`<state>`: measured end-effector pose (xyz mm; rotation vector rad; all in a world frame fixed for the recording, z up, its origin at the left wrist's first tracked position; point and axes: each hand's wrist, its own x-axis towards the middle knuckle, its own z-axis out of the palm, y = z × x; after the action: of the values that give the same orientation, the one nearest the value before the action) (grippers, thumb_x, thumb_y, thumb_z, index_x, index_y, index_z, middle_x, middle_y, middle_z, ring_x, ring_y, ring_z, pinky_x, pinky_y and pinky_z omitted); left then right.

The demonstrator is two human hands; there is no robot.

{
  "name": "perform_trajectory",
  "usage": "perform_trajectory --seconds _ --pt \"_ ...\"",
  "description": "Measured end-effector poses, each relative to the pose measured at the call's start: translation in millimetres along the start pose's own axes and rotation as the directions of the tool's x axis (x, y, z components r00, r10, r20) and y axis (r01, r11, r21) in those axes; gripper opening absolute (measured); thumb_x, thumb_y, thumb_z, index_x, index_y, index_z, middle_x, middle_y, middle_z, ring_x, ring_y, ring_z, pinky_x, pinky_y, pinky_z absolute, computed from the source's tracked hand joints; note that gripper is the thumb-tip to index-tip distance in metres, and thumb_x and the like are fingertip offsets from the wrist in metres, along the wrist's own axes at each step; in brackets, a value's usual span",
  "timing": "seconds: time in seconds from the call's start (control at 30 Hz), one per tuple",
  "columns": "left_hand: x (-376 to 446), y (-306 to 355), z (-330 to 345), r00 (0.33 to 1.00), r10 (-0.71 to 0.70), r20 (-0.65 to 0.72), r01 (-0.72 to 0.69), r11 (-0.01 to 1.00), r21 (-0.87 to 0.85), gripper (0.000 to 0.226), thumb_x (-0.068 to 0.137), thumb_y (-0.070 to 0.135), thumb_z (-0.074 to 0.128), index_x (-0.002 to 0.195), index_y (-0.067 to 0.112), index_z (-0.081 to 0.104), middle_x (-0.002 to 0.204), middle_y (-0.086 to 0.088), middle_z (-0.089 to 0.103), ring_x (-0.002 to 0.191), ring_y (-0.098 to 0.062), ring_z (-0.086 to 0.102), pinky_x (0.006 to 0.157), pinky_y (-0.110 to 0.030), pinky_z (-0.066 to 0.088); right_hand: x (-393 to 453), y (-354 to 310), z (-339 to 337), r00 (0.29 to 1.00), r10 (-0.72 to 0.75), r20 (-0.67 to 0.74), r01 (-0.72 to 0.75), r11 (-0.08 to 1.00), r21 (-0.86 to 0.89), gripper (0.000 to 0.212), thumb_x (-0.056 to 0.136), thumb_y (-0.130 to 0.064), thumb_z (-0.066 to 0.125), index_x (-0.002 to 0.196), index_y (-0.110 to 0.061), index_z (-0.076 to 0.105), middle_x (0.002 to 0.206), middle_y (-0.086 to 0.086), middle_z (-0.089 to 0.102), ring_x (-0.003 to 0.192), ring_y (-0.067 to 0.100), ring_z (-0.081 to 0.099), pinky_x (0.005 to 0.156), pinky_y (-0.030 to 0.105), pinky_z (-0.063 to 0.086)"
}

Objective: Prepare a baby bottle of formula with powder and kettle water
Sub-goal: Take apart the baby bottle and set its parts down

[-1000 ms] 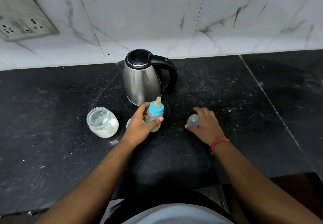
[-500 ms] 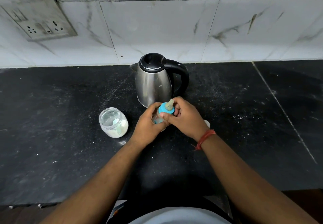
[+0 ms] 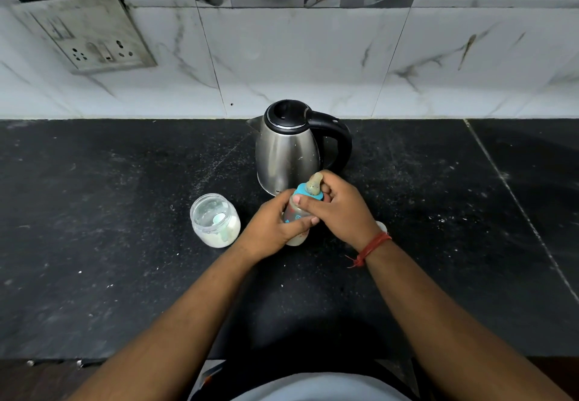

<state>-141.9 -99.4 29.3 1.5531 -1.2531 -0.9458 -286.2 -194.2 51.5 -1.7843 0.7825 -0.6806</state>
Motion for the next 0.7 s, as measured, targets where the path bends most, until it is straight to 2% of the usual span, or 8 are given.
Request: perform_trajectory --seconds 0.1,0.2,0.3,0.43,0.5,0.57,0.63,0.7 --pt "1.8 0.6 -3.1 1.000 0.007 0.022 -0.006 1.000 -0.029 0.047 0.078 0.051 0.077 0.119 0.029 0.066 0.103 0.001 0.076 0.101 -0.023 0.071 0.093 -0.044 0.057 -0.6 -2.4 -0.7 0.999 0.009 0.032 -0.013 0.992 0.126 0.018 0.080 -0.036 0.079 0.085 -0.030 0.063 0.081 0.003 0.067 0.078 0.013 0.065 0.078 0.045 0.058" --pt "4.2 1.8 -4.2 0.998 0.019 0.055 -0.015 0.997 -0.070 0.050 0.079 0.050 0.077 0.118 0.021 0.066 0.102 -0.008 0.076 0.100 -0.029 0.070 0.094 -0.051 0.054 0.1 -3.3 -2.4 0.998 0.003 0.058 -0.016 0.976 0.217 0.018 0.082 -0.031 0.079 0.085 -0.028 0.062 0.084 0.000 0.067 0.083 0.018 0.067 0.080 0.047 0.059" --pt "5.7 4.0 -5.1 0.994 0.024 0.104 -0.012 0.994 -0.112 0.052 0.079 0.048 0.077 0.119 0.016 0.066 0.105 -0.016 0.074 0.096 -0.021 0.069 0.097 -0.053 0.052 -0.3 -4.5 -4.4 0.997 -0.019 0.073 -0.002 0.961 0.278 0.018 0.084 -0.025 0.079 0.084 -0.027 0.061 0.082 -0.005 0.066 0.083 0.016 0.067 0.075 0.036 0.059" --pt "6.1 5.2 -6.0 0.984 0.013 0.178 0.021 0.982 -0.186 0.053 0.081 0.044 0.076 0.119 0.007 0.065 0.100 -0.021 0.072 0.091 -0.015 0.065 0.088 -0.041 0.053 -1.5 -5.4 -7.5 0.994 -0.037 0.106 0.001 0.949 0.315 0.015 0.086 -0.020 0.077 0.086 -0.023 0.062 0.083 -0.005 0.066 0.083 0.013 0.064 0.074 0.027 0.055" --pt "4.6 8.4 -6.6 0.977 -0.009 0.215 0.056 0.975 -0.215 0.052 0.083 0.040 0.076 0.119 0.003 0.064 0.092 -0.008 0.071 0.086 -0.011 0.064 0.080 -0.028 0.052 -1.8 -6.4 -8.8 0.991 -0.048 0.125 0.004 0.943 0.334 0.015 0.086 -0.019 0.076 0.088 -0.018 0.061 0.082 -0.005 0.065 0.082 0.011 0.064 0.073 0.026 0.054" --pt "4.1 10.0 -7.0 0.967 -0.014 0.255 0.079 0.965 -0.248 0.034 0.090 0.027 0.072 0.115 0.006 0.065 0.089 0.009 0.071 0.083 -0.003 0.064 0.076 -0.019 0.051 -1.8 -8.0 -9.9 0.989 -0.057 0.136 0.007 0.940 0.341 0.015 0.087 -0.018 0.074 0.089 -0.013 0.060 0.081 -0.006 0.064 0.080 0.009 0.063 0.072 0.025 0.054" --pt "3.3 11.4 -8.1 0.952 0.005 0.307 0.089 0.953 -0.291 0.019 0.094 0.020 0.067 0.111 0.012 0.064 0.086 0.014 0.072 0.078 0.003 0.065 0.069 -0.012 0.051 -1.8 -10.0 -11.1 0.986 -0.071 0.154 0.011 0.934 0.357 0.014 0.088 -0.017 0.073 0.089 -0.013 0.060 0.080 -0.008 0.064 0.079 0.008 0.062 0.070 0.023 0.053" --pt "2.4 15.0 -9.1 0.934 0.011 0.356 0.121 0.929 -0.348 0.033 0.090 0.037 0.075 0.108 0.011 0.065 0.087 0.008 0.074 0.076 -0.001 0.068 0.067 -0.014 0.053 -3.3 -11.1 -12.0 0.980 -0.070 0.188 -0.012 0.914 0.405 0.013 0.089 -0.019 0.072 0.093 -0.012 0.061 0.081 -0.006 0.065 0.074 0.010 0.063 0.061 0.024 0.054"
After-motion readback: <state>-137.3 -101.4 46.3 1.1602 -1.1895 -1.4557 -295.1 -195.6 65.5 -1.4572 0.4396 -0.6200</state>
